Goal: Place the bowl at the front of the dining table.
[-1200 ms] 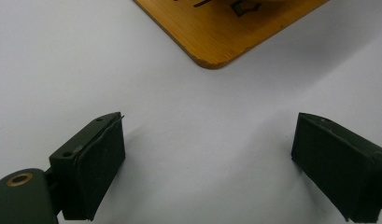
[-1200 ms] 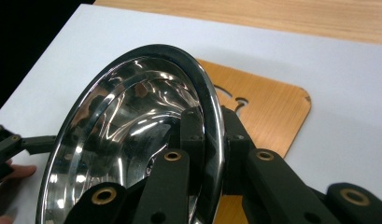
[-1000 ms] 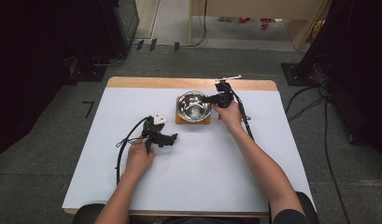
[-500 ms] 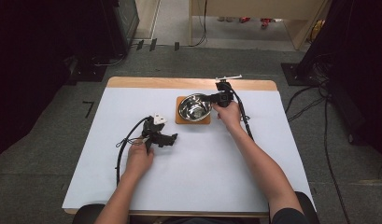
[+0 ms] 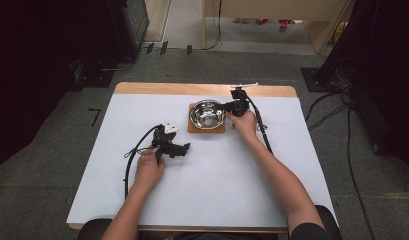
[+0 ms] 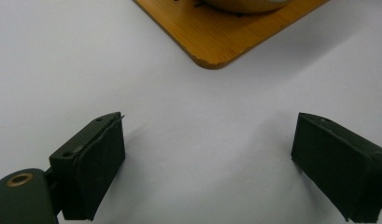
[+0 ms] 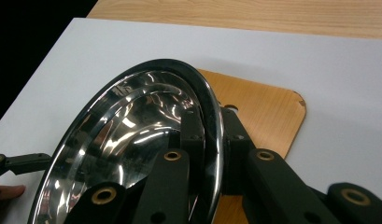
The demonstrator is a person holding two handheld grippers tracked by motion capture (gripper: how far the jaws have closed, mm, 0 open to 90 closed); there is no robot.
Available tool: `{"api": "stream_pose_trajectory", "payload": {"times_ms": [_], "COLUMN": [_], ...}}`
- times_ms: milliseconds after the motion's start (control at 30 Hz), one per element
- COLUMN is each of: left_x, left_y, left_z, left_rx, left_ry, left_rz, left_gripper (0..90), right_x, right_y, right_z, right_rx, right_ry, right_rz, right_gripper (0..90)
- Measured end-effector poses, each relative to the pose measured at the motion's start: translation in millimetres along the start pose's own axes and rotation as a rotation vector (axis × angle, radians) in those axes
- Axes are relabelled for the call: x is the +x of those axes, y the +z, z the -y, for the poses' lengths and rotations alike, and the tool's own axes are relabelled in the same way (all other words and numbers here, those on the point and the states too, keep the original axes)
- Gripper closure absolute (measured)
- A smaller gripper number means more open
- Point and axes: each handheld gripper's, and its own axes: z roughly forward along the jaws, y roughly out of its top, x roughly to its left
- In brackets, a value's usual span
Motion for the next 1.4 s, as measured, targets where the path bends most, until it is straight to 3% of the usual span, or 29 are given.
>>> {"api": "stream_pose_trajectory", "payload": {"times_ms": [867,1400], "left_x": [-0.1,0.0], "left_y": [0.0,0.0], "left_z": [0.1,0.0], "left_rx": [-0.001,0.000], "left_ry": [-0.001,-0.001], "left_rz": [0.000,0.000], "left_gripper": [9.6,9.6], "right_x": [-2.6,-3.9], "right_y": [3.9,-0.6], "right_z": [4.2,4.2], "right_rx": [0.004,-0.016], "right_ry": [-0.017,-0.040], "right_rz": [0.003,-0.015], "right_gripper": [81.2,66.2]}}
